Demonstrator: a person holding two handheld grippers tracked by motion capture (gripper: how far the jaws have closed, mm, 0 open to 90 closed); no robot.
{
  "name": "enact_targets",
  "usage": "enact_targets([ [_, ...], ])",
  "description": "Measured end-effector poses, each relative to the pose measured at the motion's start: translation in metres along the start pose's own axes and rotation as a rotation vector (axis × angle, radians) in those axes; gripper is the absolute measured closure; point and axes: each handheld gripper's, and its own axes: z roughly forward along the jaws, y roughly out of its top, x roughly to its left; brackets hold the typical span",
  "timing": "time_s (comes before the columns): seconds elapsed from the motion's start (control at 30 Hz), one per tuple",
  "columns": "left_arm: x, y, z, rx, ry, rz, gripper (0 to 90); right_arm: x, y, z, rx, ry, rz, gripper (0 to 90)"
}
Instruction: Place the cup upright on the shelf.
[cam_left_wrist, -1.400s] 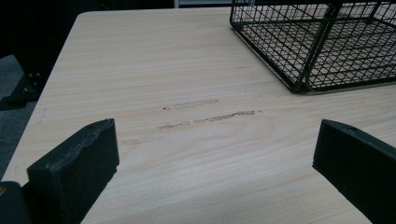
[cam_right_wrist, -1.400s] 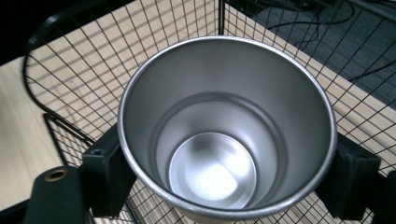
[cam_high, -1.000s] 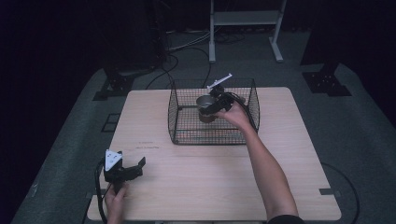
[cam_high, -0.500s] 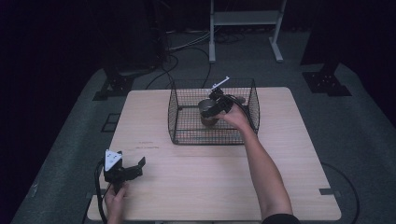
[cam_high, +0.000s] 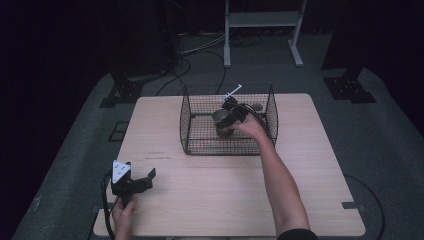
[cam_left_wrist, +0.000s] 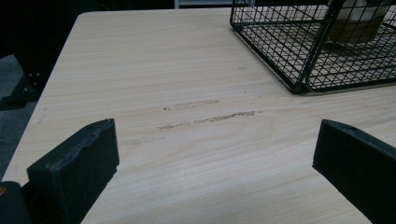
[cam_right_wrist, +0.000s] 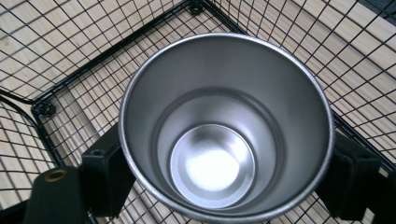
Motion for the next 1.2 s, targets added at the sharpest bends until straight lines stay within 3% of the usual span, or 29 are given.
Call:
enact_targets([
  [0.23,0.0002,-0.0001,-0.0001,-0.001,0.0,-0.004,0.0,0.0011,-0.001,0.0039,0.022,-0.013,-0.011,17.5],
  [1.2,0.0001,-0.0001,-0.0001,-0.001,-0.001,-0.002,0.0,0.0088,-0.0033,-0.0006,0.023,-0.043,-0.1,12.2],
])
